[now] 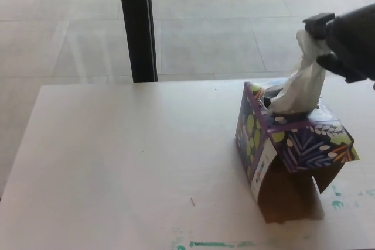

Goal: The robot uses its right hand to pull out a tissue from the tissue box kept in the middle of the desk and put it on the right side

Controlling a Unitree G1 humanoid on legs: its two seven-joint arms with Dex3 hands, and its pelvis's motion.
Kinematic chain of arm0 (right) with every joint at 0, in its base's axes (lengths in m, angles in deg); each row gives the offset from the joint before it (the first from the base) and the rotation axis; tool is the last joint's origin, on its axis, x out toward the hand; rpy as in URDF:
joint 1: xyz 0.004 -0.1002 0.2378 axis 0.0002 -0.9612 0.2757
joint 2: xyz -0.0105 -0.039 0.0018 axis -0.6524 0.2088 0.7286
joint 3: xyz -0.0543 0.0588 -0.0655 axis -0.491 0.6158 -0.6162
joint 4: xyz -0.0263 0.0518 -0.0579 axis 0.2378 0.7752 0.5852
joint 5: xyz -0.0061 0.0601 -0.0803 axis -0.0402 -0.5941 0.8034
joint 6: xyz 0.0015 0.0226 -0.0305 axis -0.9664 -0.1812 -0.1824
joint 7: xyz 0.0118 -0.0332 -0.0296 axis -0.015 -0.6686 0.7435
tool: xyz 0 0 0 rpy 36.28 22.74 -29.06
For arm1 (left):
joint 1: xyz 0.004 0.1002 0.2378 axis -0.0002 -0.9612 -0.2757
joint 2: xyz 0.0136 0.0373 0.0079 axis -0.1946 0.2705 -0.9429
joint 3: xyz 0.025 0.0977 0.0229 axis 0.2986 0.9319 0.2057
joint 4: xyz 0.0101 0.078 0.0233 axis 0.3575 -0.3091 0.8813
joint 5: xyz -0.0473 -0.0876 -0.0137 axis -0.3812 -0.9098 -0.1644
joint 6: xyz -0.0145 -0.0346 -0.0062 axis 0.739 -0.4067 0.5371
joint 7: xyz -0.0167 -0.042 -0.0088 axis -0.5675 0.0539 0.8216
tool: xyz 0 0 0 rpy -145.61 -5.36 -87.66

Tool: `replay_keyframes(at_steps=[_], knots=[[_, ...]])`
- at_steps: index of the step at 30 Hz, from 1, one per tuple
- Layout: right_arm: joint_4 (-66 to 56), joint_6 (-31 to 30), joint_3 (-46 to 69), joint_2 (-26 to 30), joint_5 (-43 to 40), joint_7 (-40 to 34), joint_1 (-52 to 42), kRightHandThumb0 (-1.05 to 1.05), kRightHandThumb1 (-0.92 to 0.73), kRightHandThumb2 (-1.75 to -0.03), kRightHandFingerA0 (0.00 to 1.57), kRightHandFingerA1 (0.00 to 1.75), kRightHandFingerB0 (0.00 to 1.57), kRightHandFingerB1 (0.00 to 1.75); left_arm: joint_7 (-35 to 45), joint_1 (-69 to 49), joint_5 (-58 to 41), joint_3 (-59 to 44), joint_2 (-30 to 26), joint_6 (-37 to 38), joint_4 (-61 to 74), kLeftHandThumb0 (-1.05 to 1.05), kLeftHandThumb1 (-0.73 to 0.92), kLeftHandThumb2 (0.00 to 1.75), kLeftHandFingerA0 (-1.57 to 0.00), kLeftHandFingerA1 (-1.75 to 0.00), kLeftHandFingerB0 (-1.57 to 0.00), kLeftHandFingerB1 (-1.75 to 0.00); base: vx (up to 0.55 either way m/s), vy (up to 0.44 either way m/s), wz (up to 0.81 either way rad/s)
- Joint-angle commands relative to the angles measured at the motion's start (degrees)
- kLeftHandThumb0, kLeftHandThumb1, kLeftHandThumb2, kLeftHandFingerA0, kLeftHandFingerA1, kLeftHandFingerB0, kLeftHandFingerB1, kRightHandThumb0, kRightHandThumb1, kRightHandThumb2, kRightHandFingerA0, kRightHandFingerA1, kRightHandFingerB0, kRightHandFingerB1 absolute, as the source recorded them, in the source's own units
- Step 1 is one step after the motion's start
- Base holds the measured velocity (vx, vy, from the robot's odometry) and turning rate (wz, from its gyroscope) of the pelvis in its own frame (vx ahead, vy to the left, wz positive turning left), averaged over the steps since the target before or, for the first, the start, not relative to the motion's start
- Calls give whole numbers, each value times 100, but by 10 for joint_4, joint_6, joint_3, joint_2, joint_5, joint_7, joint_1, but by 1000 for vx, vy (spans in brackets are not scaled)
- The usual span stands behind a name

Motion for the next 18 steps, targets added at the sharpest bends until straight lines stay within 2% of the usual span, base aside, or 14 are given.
replay_keyframes(at_steps=[1, 4, 5, 6, 7, 10, 12, 13, 14, 15, 16, 18], knots=[[34, 12, 30, -11, 11, -79, 49, -33, -64, -75, 99, 175, 69, 156, 8, -4, -12, -4, -5, 27, -12, -105, 92, 89, -68, -55, -46, -58, 0, 0, 0], [40, 6, 51, -19, -6, -59, 70, -34, -65, -77, 99, 175, 73, 149, 4, -5, -10, -3, -4, 33, -17, -105, 92, 90, -68, -55, -47, -58, 0, 0, 0], [41, 3, 56, -21, -9, -55, 74, -44, -52, -100, 124, 139, 95, 121, 3, -6, -8, -1, -5, 35, -15, -105, 92, 90, -67, -55, -46, -58, 0, 0, 0], [42, -8, 62, -24, -6, -53, 83, -45, -53, -100, 124, 139, 94, 120, 5, -7, -9, 0, -5, 34, -13, -105, 92, 90, -68, -55, -47, -58, 0, 0, 0], [42, -15, 65, -25, -3, -50, 87, -36, -68, -77, 98, 175, 75, 147, 10, -7, -11, -1, -5, 33, -14, -105, 92, 89, -66, -56, -44, -59, 0, 0, 0], [51, -15, 75, -29, -3, -57, 100, -34, -66, -77, 98, 175, 79, 137, 3, -5, -9, 0, -7, 22, -16, -105, 92, 90, -70, -55, -48, -58, 0, 0, 0], [61, -15, 80, -27, -1, -54, 116, -34, -63, -79, 97, 175, 76, 147, 10, -9, -11, -1, -6, 32, -15, -105, 92, 90, -67, -55, -45, -58, 0, 0, 0], [62, -13, 82, -25, -2, -52, 119, -28, -63, -84, 117, 172, 74, 136, 13, -8, -14, -3, -6, 27, -15, -105, 92, 89, -66, -54, -46, -56, 0, 0, 0], [69, -8, 81, -24, -1, -62, 121, -34, -63, -78, 98, 175, 75, 150, 14, -9, -13, -3, -8, 32, -21, -105, 92, 90, -67, -55, -46, -57, 0, 0, 0], [74, -3, 83, -24, -2, -67, 124, -34, -62, -80, 99, 175, 80, 142, 14, -10, -12, -2, -9, 35, -22, -105, 92, 90, -67, -55, -45, -57, 0, 0, 0], [79, 3, 86, -21, -6, -66, 127, -29, -59, -87, 120, 168, 79, 130, 16, -10, -12, -2, -9, 32, -21, -105, 92, 90, -66, -55, -45, -57, 0, 0, 0], [85, 0, 87, -16, 0, -67, 135, -30, -60, -87, 119, 168, 78, 132, 15, -11, -13, -3, -7, 40, -22, -105, 92, 89, -67, -55, -46, -57, 0, 0, 0]])
